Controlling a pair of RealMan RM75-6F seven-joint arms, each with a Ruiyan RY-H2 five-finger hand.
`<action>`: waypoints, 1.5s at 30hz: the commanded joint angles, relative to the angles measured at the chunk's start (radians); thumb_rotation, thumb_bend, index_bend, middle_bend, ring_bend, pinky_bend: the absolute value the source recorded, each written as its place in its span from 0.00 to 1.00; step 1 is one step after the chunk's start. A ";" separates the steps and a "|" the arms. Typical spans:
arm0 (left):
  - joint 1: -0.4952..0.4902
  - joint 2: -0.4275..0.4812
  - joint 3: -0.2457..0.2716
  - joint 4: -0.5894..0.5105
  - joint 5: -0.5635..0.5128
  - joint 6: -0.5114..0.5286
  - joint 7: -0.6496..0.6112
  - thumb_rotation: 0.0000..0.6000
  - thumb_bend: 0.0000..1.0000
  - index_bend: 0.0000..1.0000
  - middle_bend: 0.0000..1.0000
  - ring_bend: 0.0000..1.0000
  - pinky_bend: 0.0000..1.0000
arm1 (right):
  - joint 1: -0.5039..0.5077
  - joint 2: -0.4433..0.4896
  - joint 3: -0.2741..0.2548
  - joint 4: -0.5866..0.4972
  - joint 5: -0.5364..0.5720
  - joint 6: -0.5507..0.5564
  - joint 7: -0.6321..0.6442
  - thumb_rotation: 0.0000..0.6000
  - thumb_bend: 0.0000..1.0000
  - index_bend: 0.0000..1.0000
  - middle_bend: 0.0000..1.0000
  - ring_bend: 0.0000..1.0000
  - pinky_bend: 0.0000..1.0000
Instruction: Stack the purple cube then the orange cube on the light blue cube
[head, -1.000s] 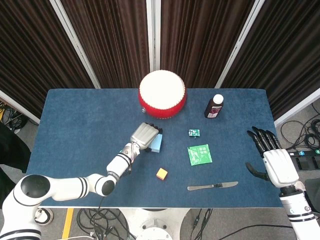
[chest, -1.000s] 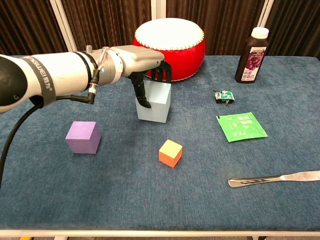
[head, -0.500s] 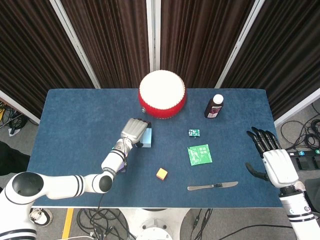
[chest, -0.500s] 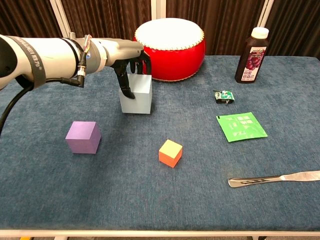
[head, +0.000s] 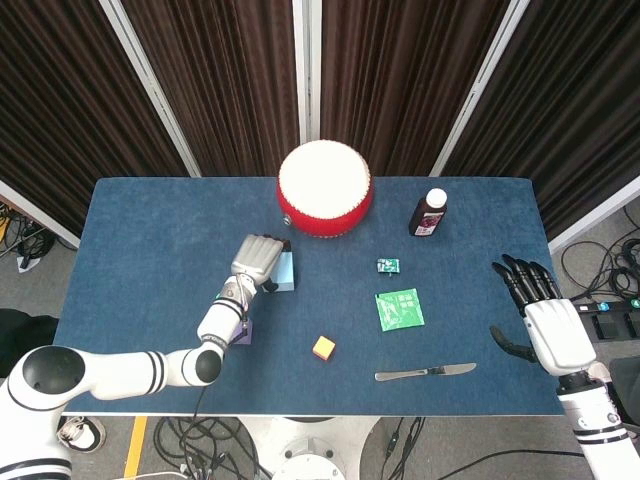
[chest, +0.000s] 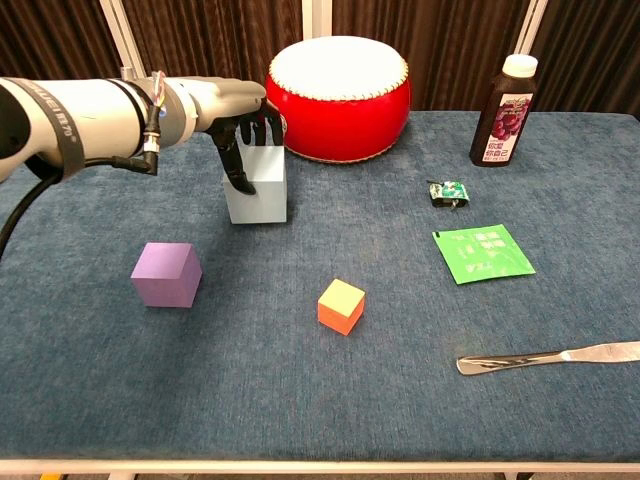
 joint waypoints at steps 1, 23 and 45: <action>0.005 0.003 0.001 -0.002 0.000 -0.001 -0.005 1.00 0.21 0.35 0.47 0.32 0.40 | 0.001 -0.001 0.000 -0.001 0.001 -0.001 -0.003 1.00 0.21 0.00 0.00 0.00 0.00; 0.023 0.093 -0.013 -0.119 0.017 0.060 0.008 1.00 0.17 0.27 0.37 0.29 0.37 | 0.001 0.004 0.004 -0.002 0.010 -0.001 0.005 1.00 0.22 0.00 0.00 0.00 0.00; 0.335 0.359 0.156 -0.789 0.112 0.588 0.029 1.00 0.17 0.30 0.40 0.32 0.41 | 0.005 0.012 -0.004 0.007 -0.005 -0.012 0.040 1.00 0.22 0.00 0.00 0.00 0.00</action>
